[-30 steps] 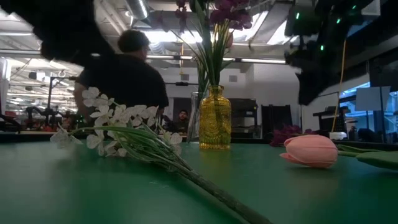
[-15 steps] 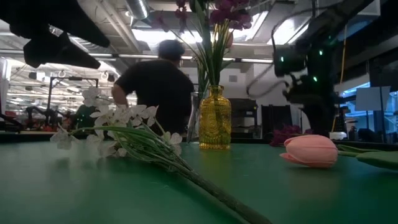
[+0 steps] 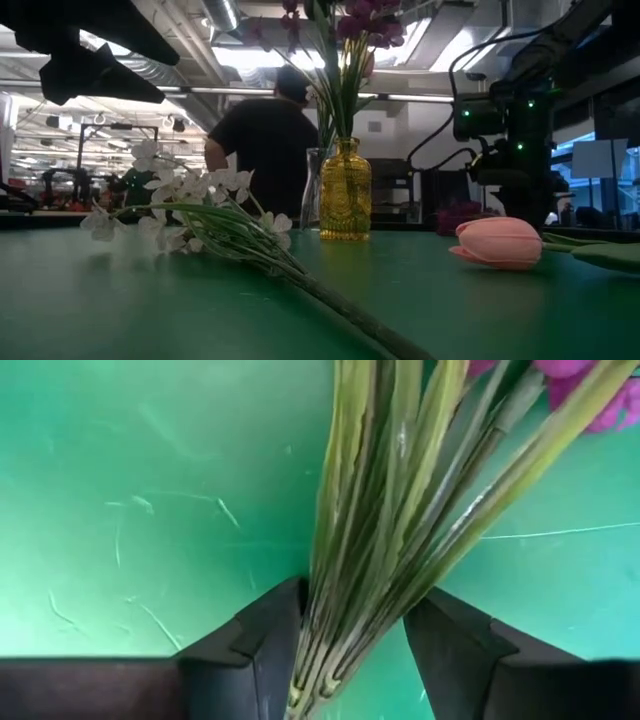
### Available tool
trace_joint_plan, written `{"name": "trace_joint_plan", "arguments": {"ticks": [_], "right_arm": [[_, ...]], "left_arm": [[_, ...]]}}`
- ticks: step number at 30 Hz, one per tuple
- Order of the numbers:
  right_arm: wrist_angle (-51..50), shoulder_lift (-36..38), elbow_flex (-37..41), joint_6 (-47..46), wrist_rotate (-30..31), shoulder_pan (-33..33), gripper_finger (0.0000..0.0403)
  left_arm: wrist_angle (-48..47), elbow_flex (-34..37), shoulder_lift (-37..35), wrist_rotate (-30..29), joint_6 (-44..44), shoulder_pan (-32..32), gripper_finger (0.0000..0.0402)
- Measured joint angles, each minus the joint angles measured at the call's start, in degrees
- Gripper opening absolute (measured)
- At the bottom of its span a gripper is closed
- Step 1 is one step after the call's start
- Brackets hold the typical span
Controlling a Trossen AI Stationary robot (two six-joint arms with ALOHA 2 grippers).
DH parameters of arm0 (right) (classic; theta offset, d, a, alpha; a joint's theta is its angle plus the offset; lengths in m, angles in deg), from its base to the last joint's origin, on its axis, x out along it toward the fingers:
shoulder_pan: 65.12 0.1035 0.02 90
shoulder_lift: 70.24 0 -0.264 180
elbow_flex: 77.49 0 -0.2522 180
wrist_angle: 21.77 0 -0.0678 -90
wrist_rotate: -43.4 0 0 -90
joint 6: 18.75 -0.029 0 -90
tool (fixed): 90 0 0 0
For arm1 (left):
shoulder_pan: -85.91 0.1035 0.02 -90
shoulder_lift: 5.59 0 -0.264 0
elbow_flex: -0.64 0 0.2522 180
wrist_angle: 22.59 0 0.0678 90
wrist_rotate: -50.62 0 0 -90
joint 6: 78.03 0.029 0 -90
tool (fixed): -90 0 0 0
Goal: Sort flowers into vase by color
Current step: Put the purple flowers into the yellow vase
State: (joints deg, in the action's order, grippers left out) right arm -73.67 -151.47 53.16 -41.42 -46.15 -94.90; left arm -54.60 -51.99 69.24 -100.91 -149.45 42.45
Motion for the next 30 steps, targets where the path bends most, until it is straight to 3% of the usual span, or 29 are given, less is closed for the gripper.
{"name": "trace_joint_plan", "arguments": {"ticks": [6,12,14,20,30], "right_arm": [[-0.4,0.0,0.1,0.5,-1.7,0.1,0.0151],[-0.2,0.4,0.1,2.1,-5.6,0.1,0.0034],[0.1,1.5,0.2,3.3,-7.5,0.0,0.0014],[-0.4,8.3,0.5,3.6,-14.6,0.3,0.0022],[6.7,30.7,0.4,-1.0,-19.7,0.2,0.001]], "left_arm": [[0.1,0.0,0.0,0.0,0.0,0.1,0.0273],[0.8,0.0,0.0,0.0,0.0,0.1,0.0273],[0.8,0.0,0.0,0.0,0.0,0.1,0.0273],[1.0,0.0,0.0,0.1,0.1,0.1,0.0273],[2.1,0.0,0.0,0.1,0.1,0.1,0.0273]]}}
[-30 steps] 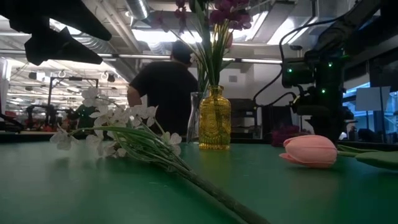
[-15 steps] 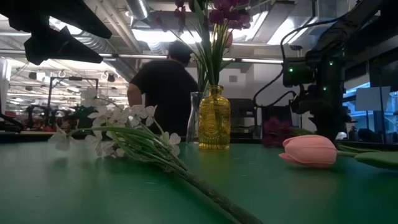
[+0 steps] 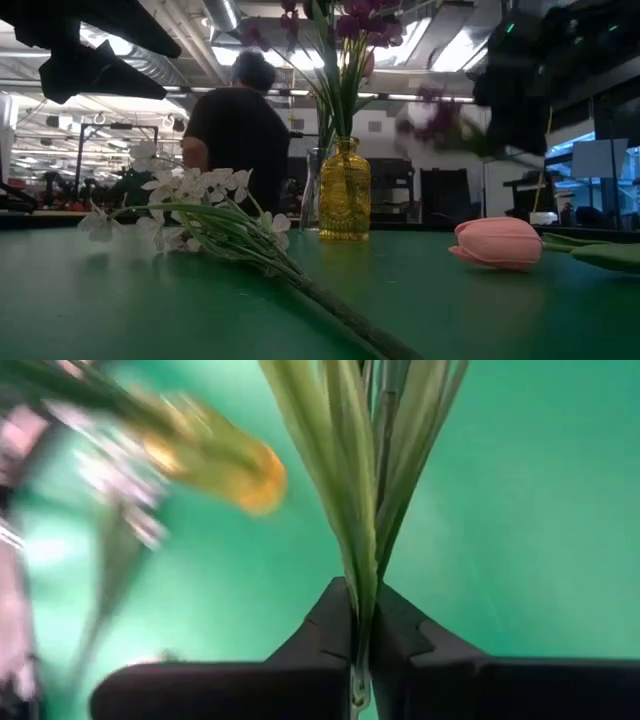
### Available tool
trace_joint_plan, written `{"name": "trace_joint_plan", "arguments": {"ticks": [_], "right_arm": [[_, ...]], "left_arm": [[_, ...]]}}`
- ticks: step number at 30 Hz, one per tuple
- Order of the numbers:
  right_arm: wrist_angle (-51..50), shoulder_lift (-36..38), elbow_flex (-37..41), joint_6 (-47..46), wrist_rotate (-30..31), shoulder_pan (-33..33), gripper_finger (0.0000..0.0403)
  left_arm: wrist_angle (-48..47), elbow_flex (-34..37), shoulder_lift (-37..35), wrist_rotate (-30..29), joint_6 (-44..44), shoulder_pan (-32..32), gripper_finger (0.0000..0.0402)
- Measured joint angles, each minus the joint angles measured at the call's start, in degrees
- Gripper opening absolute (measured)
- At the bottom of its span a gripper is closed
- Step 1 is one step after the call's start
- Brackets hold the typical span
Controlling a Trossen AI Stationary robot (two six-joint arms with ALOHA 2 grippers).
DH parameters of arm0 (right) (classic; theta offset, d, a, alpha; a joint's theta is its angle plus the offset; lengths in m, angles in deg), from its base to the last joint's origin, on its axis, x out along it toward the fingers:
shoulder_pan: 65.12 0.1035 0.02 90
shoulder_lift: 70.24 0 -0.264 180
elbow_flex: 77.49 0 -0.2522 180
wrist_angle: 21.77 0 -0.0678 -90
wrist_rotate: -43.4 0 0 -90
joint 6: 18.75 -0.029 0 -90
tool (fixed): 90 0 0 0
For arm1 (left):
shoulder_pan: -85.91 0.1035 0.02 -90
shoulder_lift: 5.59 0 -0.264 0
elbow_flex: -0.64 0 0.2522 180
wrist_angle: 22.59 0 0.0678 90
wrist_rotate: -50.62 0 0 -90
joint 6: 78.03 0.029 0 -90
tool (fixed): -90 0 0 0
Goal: Sort flowers into vase by color
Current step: Put the purple flowers into the yellow vase
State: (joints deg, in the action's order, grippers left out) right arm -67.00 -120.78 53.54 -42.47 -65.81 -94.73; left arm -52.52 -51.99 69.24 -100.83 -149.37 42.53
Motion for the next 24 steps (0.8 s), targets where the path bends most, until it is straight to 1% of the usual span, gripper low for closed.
{"name": "trace_joint_plan", "arguments": {"ticks": [2,6,9,12,15,18,21,24], "right_arm": [[3.1,4.9,0.0,-0.7,0.0,0.0,0.0007],[11.4,12.7,-0.1,-0.1,0.1,0.0,0.0013],[21.1,17.1,1.5,0.3,0.0,0.0,0.0008],[31.6,19.9,5.4,0.5,-1.4,0.0,0.0007],[42.6,21.2,10.8,0.0,-2.2,0.0,0.0008],[53.4,20.8,16.6,-1.4,-2.5,0.0,0.0006],[63.4,19.0,21.3,-2.8,-2.8,0.0,0.0006],[70.0,17.1,23.7,-3.0,-3.3,0.0,0.0006]], "left_arm": [[0.0,0.0,0.0,-0.2,0.0,0.0,0.0273],[0.6,0.0,0.0,-2.8,0.9,0.0,0.0273],[3.0,0.0,0.0,-4.7,3.3,0.0,0.0273],[6.4,0.0,0.0,-5.6,7.5,0.4,0.0273],[9.7,0.0,0.0,-5.6,11.7,1.2,0.0273],[12.0,0.0,0.0,-5.3,14.9,2.0,0.0273],[12.9,0.0,0.0,-5.2,16.4,2.6,0.0273],[12.8,0.0,0.0,-5.2,16.5,3.4,0.0273]]}}
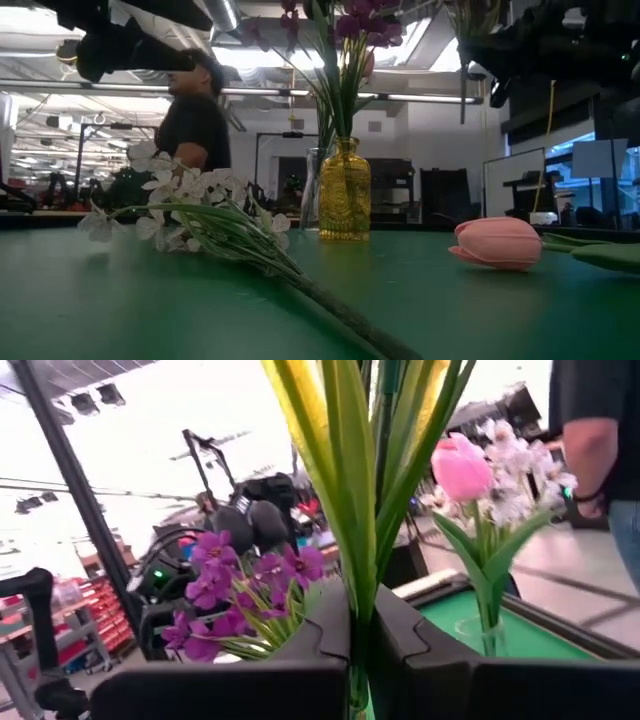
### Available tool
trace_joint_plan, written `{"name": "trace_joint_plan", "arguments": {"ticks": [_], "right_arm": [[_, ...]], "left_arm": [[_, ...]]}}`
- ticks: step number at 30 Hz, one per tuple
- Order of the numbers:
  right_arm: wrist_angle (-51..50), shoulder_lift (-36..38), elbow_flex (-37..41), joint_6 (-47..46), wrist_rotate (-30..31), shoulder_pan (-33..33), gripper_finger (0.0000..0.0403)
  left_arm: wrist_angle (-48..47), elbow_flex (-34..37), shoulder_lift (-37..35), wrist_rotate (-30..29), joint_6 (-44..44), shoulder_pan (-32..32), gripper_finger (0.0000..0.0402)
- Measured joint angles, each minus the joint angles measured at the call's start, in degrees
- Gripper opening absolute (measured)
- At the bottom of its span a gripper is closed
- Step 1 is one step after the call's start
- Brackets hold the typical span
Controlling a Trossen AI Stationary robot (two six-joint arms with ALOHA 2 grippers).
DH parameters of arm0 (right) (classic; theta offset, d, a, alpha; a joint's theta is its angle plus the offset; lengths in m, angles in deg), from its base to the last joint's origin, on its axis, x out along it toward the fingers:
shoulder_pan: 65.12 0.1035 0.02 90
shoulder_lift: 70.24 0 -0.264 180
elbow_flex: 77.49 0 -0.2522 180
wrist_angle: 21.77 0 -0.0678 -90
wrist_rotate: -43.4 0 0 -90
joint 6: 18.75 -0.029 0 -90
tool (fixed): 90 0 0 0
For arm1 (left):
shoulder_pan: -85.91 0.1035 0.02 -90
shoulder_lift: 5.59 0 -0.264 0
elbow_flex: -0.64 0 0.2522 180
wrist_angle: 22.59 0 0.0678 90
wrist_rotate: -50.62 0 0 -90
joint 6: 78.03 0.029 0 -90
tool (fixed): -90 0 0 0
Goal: Sort flowers into vase by color
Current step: Put the purple flowers into the yellow vase
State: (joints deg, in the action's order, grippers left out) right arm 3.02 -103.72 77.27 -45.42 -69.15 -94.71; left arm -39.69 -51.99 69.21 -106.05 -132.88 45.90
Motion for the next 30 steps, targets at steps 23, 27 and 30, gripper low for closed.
{"name": "trace_joint_plan", "arguments": {"ticks": [23,27,30], "right_arm": [[16.0,-30.0,-13.3,30.0,0.5,16.6,0.0006],[17.0,-34.4,-15.3,31.5,0.5,16.6,0.0006],[21.3,-37.1,-15.6,31.8,0.4,16.5,0.0006]], "left_arm": [[4.0,0.0,0.0,6.4,1.8,6.1,0.0273],[4.3,0.0,0.0,6.8,1.8,6.0,0.0273],[4.3,0.0,0.0,6.9,1.9,6.0,0.0273]]}}
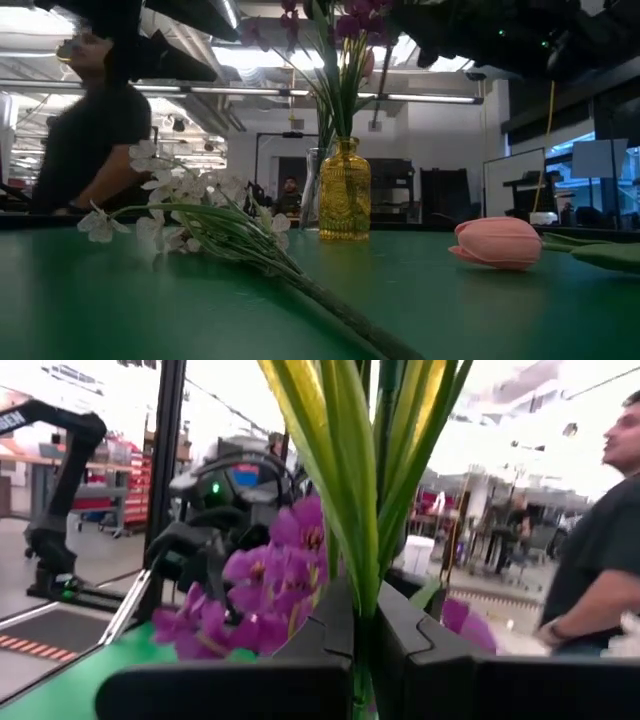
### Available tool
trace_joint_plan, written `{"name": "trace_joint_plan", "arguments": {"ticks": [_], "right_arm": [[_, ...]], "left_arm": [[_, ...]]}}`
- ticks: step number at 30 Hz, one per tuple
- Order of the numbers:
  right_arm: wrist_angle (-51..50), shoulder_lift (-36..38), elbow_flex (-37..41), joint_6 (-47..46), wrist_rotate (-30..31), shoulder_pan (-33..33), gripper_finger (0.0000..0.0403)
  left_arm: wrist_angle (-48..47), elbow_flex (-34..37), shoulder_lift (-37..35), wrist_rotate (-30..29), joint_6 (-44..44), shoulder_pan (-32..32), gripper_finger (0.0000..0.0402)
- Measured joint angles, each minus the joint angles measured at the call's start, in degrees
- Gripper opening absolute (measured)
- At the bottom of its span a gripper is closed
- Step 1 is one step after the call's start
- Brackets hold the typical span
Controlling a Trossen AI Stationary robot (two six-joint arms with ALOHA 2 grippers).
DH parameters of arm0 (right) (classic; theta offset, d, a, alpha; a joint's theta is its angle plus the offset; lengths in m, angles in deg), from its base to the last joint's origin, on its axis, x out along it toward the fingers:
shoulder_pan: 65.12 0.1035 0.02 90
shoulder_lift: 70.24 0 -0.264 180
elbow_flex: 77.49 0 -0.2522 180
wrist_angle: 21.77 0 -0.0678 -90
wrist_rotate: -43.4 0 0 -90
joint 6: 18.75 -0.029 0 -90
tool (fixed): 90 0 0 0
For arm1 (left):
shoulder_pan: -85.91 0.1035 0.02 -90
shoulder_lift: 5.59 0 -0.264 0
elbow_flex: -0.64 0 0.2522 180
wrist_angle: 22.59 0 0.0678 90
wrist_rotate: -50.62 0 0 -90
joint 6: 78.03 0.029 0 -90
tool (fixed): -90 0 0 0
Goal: Sort flowers into vase by color
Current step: Put the purple flowers into the yellow vase
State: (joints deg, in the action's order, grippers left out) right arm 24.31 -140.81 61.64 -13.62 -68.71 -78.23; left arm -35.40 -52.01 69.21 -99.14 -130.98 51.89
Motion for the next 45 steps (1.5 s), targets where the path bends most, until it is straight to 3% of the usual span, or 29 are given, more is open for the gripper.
{"name": "trace_joint_plan", "arguments": {"ticks": [19,32,45], "right_arm": [[15.8,-10.9,-0.1,4.3,0.6,0.0,0.0006],[11.6,-11.2,-0.2,2.2,0.0,0.0,0.0006],[12.6,-17.8,-0.2,2.3,0.6,1.5,0.0006]], "left_arm": [[0.0,0.0,0.0,0.1,0.7,0.0,0.0272],[0.2,0.0,0.0,0.1,0.7,0.0,0.0272],[0.5,0.0,0.0,0.1,0.7,0.0,0.0272]]}}
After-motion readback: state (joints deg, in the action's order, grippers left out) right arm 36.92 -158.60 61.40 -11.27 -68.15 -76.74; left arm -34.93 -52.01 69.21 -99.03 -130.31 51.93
